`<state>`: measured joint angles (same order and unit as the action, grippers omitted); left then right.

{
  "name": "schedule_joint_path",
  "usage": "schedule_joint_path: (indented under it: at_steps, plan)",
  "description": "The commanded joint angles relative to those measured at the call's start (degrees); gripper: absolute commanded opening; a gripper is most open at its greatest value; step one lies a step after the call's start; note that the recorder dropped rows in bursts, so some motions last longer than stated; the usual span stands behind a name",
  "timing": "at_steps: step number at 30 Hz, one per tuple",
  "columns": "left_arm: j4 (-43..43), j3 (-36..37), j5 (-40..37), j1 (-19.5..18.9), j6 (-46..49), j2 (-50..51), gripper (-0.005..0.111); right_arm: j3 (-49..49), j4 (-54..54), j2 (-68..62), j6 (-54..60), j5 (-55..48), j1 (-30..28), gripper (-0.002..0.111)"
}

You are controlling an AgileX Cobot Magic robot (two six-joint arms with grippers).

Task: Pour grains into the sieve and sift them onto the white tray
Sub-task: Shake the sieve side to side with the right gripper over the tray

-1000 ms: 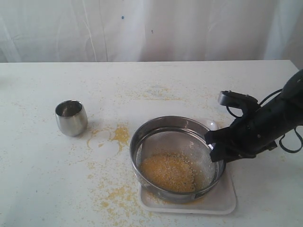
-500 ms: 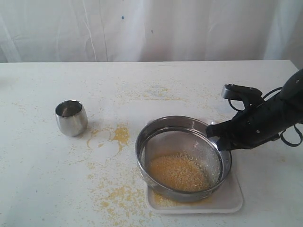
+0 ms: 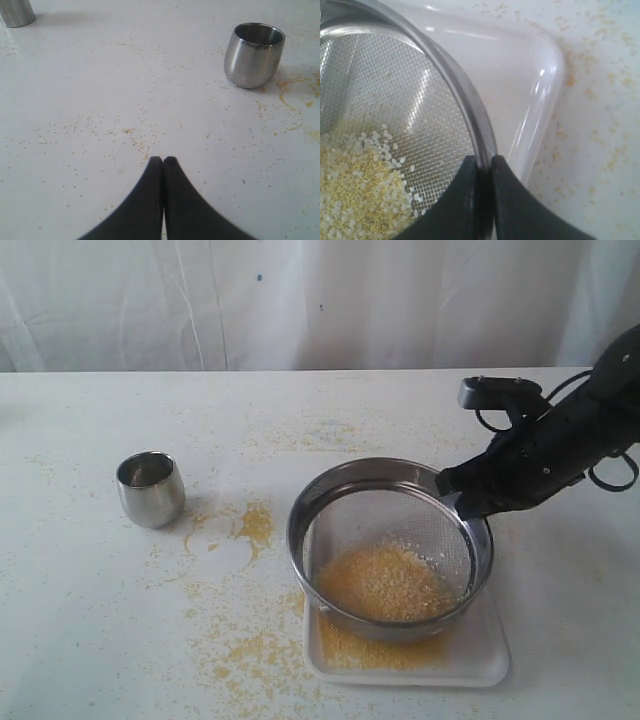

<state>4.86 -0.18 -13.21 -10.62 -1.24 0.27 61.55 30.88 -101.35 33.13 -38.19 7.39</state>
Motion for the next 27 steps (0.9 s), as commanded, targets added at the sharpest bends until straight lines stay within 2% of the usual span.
schedule_joint_path:
  at_steps: [1,5,10,15,20,24,27]
  plan:
    - [0.6,0.2,0.2,-0.1,0.0,-0.3,0.000,3.9,-3.3,0.0,-4.1,-2.7,-0.5,0.000]
    - [0.6,0.2,0.2,-0.1,0.0,-0.3,0.000,4.8,-4.6,-1.1,-7.7,-11.6,-1.8,0.000]
    - [0.6,0.2,0.2,-0.1,0.0,-0.3,0.000,5.7,-5.1,-1.6,-7.7,-1.7,-1.8,0.000]
    - [0.6,0.2,0.2,-0.1,0.0,-0.3,0.000,7.1,-5.1,-2.2,-11.2,-11.8,-1.7,0.000]
    - [0.6,0.2,0.2,-0.1,0.0,-0.3,0.000,7.1,-5.5,-2.2,-10.5,0.9,-2.2,0.000]
    - [0.6,0.2,0.2,-0.1,0.0,-0.3,0.000,7.0,-5.2,-2.2,-15.0,-9.3,-2.3,0.000]
    - [0.6,0.2,0.2,-0.1,0.0,-0.3,0.000,7.0,-5.0,-2.2,-13.6,-5.1,-1.8,0.000]
